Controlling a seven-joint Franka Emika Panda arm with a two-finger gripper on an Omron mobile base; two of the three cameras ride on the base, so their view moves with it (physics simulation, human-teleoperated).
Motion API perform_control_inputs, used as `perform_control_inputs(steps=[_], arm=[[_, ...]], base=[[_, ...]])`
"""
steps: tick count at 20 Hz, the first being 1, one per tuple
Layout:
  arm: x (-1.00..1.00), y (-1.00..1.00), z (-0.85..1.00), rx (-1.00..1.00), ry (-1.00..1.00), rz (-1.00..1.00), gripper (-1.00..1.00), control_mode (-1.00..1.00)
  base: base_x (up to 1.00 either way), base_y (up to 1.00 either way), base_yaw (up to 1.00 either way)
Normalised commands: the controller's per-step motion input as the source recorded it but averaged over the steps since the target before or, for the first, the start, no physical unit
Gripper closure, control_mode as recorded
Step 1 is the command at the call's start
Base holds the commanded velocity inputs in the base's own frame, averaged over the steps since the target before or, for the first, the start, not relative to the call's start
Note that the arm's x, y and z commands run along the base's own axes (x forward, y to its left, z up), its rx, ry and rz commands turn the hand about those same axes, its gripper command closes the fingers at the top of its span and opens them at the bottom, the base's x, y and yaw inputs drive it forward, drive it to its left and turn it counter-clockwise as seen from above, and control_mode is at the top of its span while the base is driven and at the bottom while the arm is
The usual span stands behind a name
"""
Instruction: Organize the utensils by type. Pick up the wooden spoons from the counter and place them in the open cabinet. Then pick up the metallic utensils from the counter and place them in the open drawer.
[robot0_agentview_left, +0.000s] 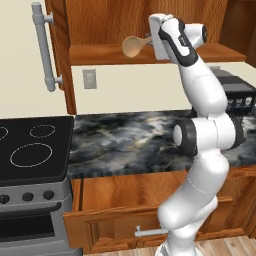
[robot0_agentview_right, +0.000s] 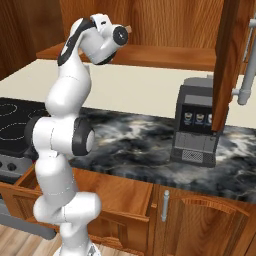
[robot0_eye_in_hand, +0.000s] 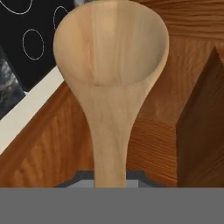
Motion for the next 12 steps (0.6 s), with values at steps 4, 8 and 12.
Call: perform_control_inputs(steps=[4, 8, 12], arm=[[0.39, 0.1, 0.0, 0.0, 0.1, 0.0, 1.0, -1.0], [0.29, 0.14, 0.0, 0.0, 0.15, 0.0, 1.0, -1.0], [0.25, 0.08, 0.0, 0.0, 0.08, 0.0, 1.0, -1.0]], base=[[0.0, 0.0, 0.0], [0.0, 0.0, 0.0], [0.0, 0.0, 0.0]])
